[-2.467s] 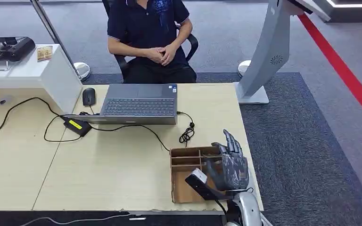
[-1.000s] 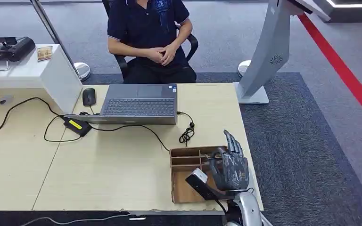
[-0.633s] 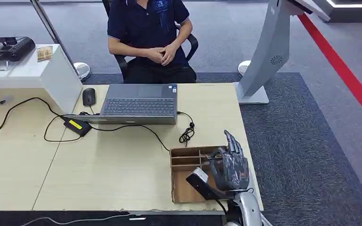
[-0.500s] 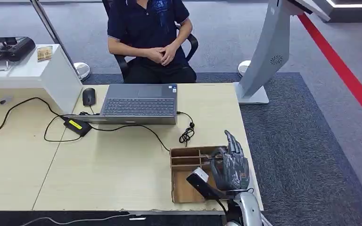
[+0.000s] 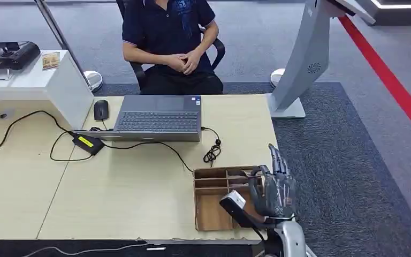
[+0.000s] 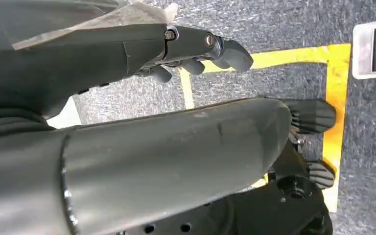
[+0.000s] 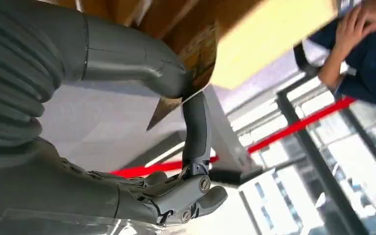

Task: Pass the card to the sensor for recognition and then transmit it.

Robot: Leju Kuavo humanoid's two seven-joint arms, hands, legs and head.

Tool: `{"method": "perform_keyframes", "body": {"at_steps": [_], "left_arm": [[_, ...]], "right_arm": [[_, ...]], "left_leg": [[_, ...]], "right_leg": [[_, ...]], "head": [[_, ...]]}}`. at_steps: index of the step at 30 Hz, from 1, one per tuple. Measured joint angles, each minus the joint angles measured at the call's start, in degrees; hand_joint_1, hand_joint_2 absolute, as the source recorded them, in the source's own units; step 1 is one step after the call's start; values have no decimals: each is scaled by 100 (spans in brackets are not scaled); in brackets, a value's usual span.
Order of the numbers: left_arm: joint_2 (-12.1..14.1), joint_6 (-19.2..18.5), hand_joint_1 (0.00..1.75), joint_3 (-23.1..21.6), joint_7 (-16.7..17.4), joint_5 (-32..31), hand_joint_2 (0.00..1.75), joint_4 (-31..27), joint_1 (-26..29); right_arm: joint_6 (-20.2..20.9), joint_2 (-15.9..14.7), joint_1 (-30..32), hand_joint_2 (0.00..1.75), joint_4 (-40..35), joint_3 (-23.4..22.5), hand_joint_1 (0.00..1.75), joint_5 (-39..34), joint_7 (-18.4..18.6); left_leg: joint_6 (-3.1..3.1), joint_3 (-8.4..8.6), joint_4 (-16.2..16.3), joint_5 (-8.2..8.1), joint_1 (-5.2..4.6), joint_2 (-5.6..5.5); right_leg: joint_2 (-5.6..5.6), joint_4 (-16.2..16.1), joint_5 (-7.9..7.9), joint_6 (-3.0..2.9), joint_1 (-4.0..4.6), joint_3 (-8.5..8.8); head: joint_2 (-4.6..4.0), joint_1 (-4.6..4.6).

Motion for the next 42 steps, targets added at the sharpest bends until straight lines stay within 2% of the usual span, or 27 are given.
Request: {"method": "perform_keyframes", "body": {"at_steps": [9,14,18,20,24,27,37,42], "left_arm": [[2,76,0,2,81,70,0,0,5],[2,92,0,4,81,85,0,0,4],[0,92,0,4,81,83,0,0,1],[-2,85,0,4,81,66,0,0,-5],[-4,33,0,2,77,-20,0,0,-13],[-4,-31,0,2,66,-94,0,0,-24],[-4,-107,0,-4,66,-216,0,0,-36],[-4,-107,0,-4,66,-219,0,0,-36]], "right_arm": [[-15,-477,540,175,-1416,-765,175,671,597],[-13,-636,732,175,-2077,-1080,175,855,695],[-13,-643,784,175,-2410,-1227,175,647,448],[-11,-617,776,175,-2486,-1251,175,488,210],[-4,-388,633,175,-2479,-1240,175,-30,-587],[2,-138,363,175,-2289,-1139,175,-238,-959],[4,568,-186,175,-1487,-857,175,-763,-1501],[4,581,-196,175,-1468,-853,175,-767,-1508]], "left_leg": [[0,2,0,0,0,1],[0,3,0,0,0,2],[0,3,0,0,1,2],[0,3,0,0,1,1],[-1,2,-1,1,1,2],[-4,4,-1,4,1,2],[-5,1,-1,4,2,0],[-5,1,-1,4,2,0]], "right_leg": [[0,-1,0,0,0,0],[0,0,0,0,0,0],[0,1,0,0,1,0],[0,2,0,0,1,2],[1,5,1,-1,1,3],[1,8,1,-1,1,3],[0,13,0,-2,2,1],[0,13,0,-2,1,1]], "head": [[0,0],[0,0],[0,0],[0,0],[0,-2],[0,-2],[0,0],[0,0]]}}
